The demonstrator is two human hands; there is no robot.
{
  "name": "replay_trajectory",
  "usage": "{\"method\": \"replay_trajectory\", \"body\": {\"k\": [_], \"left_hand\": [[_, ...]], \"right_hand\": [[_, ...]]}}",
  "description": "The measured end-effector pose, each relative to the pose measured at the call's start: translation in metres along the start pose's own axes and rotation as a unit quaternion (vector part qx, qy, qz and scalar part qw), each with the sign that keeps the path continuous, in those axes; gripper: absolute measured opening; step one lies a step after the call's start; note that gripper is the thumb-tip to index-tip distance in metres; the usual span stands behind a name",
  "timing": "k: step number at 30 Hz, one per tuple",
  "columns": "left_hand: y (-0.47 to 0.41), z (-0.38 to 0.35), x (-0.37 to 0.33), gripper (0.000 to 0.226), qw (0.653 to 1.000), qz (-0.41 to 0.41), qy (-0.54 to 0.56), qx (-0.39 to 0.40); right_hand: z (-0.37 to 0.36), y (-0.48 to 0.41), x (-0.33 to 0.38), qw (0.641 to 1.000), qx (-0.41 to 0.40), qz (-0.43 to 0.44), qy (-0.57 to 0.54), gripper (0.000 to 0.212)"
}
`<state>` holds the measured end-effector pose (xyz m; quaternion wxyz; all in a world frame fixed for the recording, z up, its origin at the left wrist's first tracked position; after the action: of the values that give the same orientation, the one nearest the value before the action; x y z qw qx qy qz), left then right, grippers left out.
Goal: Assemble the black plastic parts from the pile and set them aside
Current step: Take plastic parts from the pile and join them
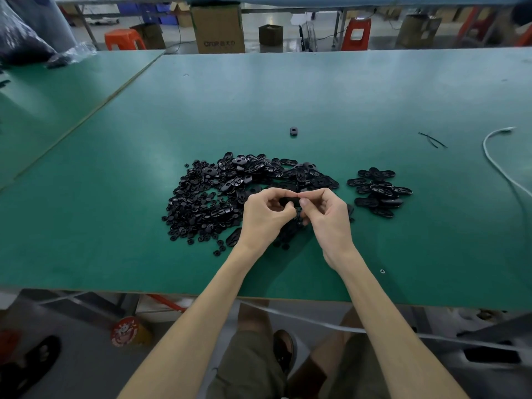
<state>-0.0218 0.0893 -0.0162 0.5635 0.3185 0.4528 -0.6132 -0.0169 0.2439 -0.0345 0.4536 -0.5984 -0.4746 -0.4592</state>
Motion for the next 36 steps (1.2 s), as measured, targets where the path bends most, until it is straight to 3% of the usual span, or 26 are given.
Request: {"method": "replay_trajectory", "body": {"k": [13,22,36], "left_hand": [[0.0003,-0.0001,-0.0004,0.019,1.0,-0.01,-0.008,-0.004],[-0.0004,-0.0002,0.0009,0.021,0.983,0.006,0.172,0.055],[-0.0007,-0.0028,0.0048,0.016,0.97,0.023,0.226,0.091]], "right_hand": [[-0.001,0.0021,0.004,1.0,-0.002,0.001,0.012,0.014],[0.0056,0.0026,0.0075,0.998,-0.036,0.013,-0.044,0.011],[0.0076,0.0025,0.0067,0.993,-0.057,-0.003,-0.1,0.003]]}}
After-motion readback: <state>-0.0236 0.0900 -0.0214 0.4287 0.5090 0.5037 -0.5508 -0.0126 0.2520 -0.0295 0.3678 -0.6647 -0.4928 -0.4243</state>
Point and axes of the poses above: each hand's wrist, its own y-axis away from the middle knuckle, its own z-axis out of the back of the hand, x = y × z, the point moved 7 cm from there along -y, towards the middle knuckle, and after that the axes turned 9 degrees about -y, right-handed, at the moved point
